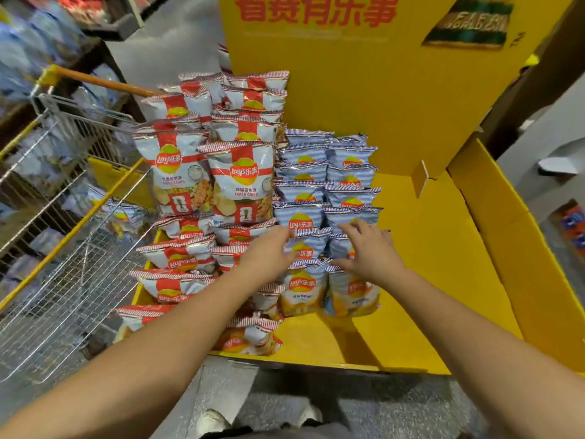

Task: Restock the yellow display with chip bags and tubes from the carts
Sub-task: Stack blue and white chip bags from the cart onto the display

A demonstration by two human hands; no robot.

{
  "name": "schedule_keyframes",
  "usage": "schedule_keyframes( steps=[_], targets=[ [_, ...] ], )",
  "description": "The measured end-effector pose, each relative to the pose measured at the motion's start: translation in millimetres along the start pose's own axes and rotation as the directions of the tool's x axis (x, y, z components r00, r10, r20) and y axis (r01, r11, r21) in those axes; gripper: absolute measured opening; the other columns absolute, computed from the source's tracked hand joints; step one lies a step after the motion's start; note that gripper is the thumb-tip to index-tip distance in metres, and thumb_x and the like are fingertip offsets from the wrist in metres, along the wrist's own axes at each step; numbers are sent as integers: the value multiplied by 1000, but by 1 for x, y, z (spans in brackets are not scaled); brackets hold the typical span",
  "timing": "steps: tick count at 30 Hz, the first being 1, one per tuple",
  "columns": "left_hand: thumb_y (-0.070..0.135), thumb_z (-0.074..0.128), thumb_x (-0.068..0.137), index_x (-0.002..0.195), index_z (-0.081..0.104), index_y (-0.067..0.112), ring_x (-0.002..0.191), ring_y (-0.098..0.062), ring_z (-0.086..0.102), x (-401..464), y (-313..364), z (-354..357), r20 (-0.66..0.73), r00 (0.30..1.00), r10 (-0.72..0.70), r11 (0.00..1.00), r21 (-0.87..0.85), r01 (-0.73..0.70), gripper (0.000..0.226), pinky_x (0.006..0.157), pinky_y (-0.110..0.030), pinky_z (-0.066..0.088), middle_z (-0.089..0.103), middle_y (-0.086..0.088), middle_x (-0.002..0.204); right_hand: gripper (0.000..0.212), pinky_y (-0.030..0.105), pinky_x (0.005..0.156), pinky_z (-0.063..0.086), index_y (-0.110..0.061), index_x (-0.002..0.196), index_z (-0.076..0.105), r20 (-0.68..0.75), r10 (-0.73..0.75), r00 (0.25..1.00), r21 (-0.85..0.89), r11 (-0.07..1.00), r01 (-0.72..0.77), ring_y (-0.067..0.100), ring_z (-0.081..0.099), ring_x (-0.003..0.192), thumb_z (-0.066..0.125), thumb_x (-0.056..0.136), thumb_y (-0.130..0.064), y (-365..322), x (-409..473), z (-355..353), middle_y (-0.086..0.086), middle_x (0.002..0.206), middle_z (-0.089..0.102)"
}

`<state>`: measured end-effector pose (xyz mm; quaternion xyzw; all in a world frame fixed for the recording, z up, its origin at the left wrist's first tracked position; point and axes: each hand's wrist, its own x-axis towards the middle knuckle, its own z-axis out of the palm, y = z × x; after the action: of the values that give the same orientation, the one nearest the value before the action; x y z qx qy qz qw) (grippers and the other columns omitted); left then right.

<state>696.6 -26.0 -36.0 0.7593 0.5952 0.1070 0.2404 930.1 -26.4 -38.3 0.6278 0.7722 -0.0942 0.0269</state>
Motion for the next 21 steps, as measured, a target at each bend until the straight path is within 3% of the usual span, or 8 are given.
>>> schedule_keyframes(
  steps=[6, 9, 13, 17, 21],
  targets=[
    [27, 62, 92, 110, 61, 18, 86, -7, 55, -53, -62, -95, -298, 931, -210, 941, -319, 110, 19, 71, -21, 39, 57, 5, 104, 39, 31, 90, 39, -15, 131, 53, -193, -135, 972, 392, 897, 203, 20, 51, 113, 56, 96, -31, -137, 19, -61, 4, 121, 55],
    [19, 64, 91, 103, 61, 15, 83, -13, 55, -87, -113, -133, -373, 879, -298, 905, -404, 136, 13, 62, -18, 33, 58, 3, 92, 34, 34, 88, 46, -13, 125, 56, -203, -191, 960, 486, 832, 268, 23, 55, 107, 55, 95, -29, -223, 26, -61, 6, 115, 57],
    [22, 65, 91, 106, 63, 15, 84, -13, 52, -137, -216, -170, -420, 806, -418, 879, -410, 243, 17, 65, -19, 29, 59, 2, 95, 34, 32, 94, 44, -11, 126, 59, -166, -307, 937, 509, 787, 348, 22, 56, 110, 59, 94, -23, -345, 40, -30, 8, 119, 61],
    [17, 66, 90, 95, 58, 18, 71, -9, 50, -184, -324, -201, -378, 799, -467, 840, -473, 267, 9, 70, -24, 37, 55, 8, 82, 31, 31, 91, 45, -9, 119, 62, -88, -354, 931, 533, 773, 344, 21, 60, 99, 63, 90, -19, -464, 60, 2, 8, 108, 63],
    [23, 65, 89, 99, 60, 23, 77, -16, 52, -218, -414, -228, -355, 781, -514, 836, -414, 361, 11, 70, -26, 37, 51, 10, 81, 29, 29, 92, 44, -13, 120, 62, 15, -382, 924, 552, 774, 311, 16, 58, 97, 60, 92, -22, -559, 82, 18, 3, 109, 59]
  ],
)
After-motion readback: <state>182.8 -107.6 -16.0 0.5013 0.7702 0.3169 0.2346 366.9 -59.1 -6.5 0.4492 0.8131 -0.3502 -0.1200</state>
